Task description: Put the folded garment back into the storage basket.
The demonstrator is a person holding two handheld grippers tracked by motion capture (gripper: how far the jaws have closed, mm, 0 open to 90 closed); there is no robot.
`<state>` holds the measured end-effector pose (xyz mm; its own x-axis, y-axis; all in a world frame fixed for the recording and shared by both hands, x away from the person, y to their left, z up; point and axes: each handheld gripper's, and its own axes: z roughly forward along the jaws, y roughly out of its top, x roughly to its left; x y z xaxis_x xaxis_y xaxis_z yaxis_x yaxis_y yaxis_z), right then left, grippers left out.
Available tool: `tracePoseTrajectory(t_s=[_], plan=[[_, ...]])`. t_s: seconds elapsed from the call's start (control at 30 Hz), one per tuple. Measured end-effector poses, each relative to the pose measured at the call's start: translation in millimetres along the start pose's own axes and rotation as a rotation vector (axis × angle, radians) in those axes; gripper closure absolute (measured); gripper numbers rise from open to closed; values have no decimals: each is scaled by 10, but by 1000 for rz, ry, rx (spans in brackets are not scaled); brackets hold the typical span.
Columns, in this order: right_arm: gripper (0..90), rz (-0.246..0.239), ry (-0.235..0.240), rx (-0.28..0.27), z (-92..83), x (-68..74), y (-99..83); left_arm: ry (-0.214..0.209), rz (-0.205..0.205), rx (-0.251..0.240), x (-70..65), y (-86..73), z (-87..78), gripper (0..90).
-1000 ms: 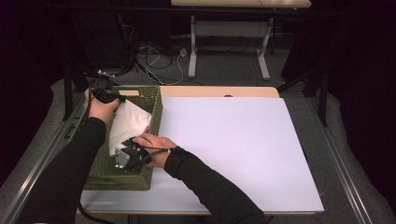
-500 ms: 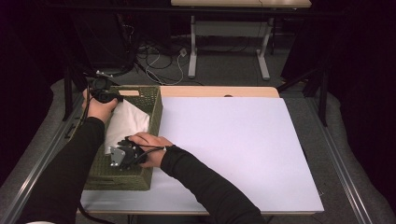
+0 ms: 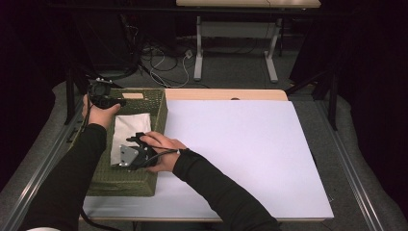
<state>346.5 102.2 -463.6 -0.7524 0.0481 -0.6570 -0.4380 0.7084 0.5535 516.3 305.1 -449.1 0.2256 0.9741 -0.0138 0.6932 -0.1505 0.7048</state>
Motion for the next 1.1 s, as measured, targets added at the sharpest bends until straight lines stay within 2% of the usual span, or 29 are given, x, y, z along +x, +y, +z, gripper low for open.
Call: tracePoseTrajectory(t_s=[0.1, 0.2, 0.37, 0.43, 0.5, 0.57, 0.63, 0.73, 0.83, 0.97, 1.1], plan=[[409, 16, -27, 4, -60, -23, -35, -12, 7, -9, -32, -18, -28, 392], [398, 77, -13, -6, -110, -69, -75, -44, 0, -7, -78, -41, -60, 375], [399, 163, -8, -12, -193, -128, -149, -67, 46, -32, -183, -44, -144, 375], [382, 186, -25, -13, -227, -156, -179, -80, 45, -49, -231, -42, -183, 375], [381, 230, -12, -17, -267, -170, -210, -90, 47, -52, -283, -40, -219, 374], [371, 242, -10, -27, -296, -184, -243, -108, 63, -67, -336, -46, -250, 375], [345, 261, -5, -36, -320, -200, -274, -130, 66, -62, -385, -57, -272, 375], [335, 320, 9, -40, -360, -221, -316, -199, 56, -61, -452, -77, -299, 398], [311, 357, 11, -47, -415, -249, -368, -223, 55, -52, -540, -98, -337, 393], [278, 403, 12, -31, -487, -282, -448, -237, 41, -58, -621, -87, -386, 308], [239, 462, 15, -10, -561, -307, -522, -233, 30, -70, -690, -80, -425, 234]])
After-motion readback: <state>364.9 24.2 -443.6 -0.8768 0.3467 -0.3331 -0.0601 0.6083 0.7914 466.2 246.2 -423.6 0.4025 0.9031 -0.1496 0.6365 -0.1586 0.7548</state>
